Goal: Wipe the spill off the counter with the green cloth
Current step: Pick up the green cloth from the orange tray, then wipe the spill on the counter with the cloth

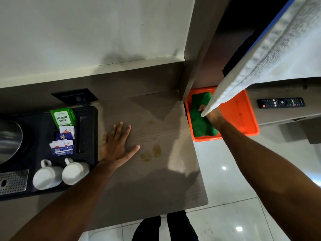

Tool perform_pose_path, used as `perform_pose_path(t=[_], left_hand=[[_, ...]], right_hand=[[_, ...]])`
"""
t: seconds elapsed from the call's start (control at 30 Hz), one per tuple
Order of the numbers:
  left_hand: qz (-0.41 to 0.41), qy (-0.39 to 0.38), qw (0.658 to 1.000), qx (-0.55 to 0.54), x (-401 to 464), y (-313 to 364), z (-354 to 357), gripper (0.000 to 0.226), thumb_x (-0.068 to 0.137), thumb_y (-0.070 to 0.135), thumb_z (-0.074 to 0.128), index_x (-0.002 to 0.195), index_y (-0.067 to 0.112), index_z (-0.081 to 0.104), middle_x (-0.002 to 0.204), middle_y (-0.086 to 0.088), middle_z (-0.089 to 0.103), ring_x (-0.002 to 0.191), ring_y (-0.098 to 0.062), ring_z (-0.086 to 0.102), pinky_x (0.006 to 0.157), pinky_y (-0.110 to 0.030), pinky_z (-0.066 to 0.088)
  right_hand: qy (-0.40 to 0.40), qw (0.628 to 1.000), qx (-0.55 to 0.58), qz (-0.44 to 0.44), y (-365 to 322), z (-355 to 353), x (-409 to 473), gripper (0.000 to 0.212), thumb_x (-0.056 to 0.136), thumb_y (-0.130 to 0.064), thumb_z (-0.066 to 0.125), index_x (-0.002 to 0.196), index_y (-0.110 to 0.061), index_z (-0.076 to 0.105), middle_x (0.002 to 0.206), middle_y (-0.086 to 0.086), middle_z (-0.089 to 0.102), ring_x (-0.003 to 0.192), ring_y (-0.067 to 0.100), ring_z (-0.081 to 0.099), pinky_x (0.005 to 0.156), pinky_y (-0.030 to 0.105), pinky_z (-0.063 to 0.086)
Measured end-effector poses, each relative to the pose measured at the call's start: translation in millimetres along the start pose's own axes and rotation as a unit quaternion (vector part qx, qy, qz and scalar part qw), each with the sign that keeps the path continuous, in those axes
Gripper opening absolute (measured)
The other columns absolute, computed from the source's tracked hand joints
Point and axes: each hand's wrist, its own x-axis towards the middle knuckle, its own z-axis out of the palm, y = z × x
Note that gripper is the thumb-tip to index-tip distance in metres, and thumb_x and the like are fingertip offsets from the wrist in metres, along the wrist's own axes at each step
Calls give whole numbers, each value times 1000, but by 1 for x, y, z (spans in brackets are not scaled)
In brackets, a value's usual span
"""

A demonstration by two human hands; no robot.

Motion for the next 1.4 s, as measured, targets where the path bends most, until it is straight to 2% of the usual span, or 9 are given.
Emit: perform_pose_path(t=[0.07,0.13,0.2,0.33,0.5,0.67,1.0,1.2,1.4], left_hand=[[5,0,1000,2,-1,-1,-1,99,79,91,11,159,38,-9,173,-1,-6,158,-24,-6,126,-54,6],[10,2,1000,-3,-4,-2,0,97,80,89,12,159,37,-10,173,-3,-8,158,-25,-8,127,-53,4],[11,1,1000,-18,-9,-3,5,94,82,86,11,158,38,-15,172,-4,-12,157,-27,-13,127,-52,-2],[1,31,999,-27,-38,-7,24,85,90,78,13,160,35,-7,172,-6,-5,158,-31,-3,126,-52,0],[-7,105,991,-82,-75,-10,43,66,101,53,28,160,24,28,169,-10,21,156,-35,20,122,-57,21],[-6,109,990,-92,-78,-7,44,65,98,45,39,159,23,30,169,-10,24,155,-36,21,122,-59,22],[-7,107,991,-79,-77,-7,49,73,96,53,43,161,27,24,171,-9,18,157,-33,13,124,-57,15],[-4,132,989,-64,-88,-4,60,73,95,56,42,160,29,25,171,-7,18,157,-31,14,124,-57,18],[-2,146,987,-62,-89,-4,64,73,95,58,42,160,32,24,171,-4,18,158,-28,13,124,-56,16]], right_hand=[[-10,999,12,-41,-8,9,-13,15,95,-1,52,101,11,60,85,9,55,75,19,49,70,27,52],[-35,998,8,-58,-15,31,-30,34,103,-16,51,128,6,55,105,14,58,88,17,54,79,19,50],[-41,997,-2,-65,-18,59,-41,64,105,-39,44,157,-11,20,140,12,48,123,17,49,100,12,32],[68,996,-57,5,-42,132,-45,66,104,-47,32,160,-26,5,168,4,14,155,35,6,123,60,5],[36,971,-234,-44,-58,210,-59,61,101,-46,30,158,-34,15,170,-3,-7,153,39,-19,110,75,-12],[63,920,-363,-132,-30,167,-52,66,97,-55,37,157,-36,18,169,-1,10,154,40,7,113,73,7],[7,915,-367,-165,-29,182,-44,62,99,-57,17,158,-39,14,170,-4,0,155,33,-11,118,68,-7],[-105,773,-514,-356,-6,142,-36,59,97,-51,12,156,-46,6,169,-11,4,156,26,4,117,66,8],[-56,797,-502,-330,-22,178,-38,64,95,-55,5,157,-39,4,170,-1,6,156,31,4,119,65,5]])
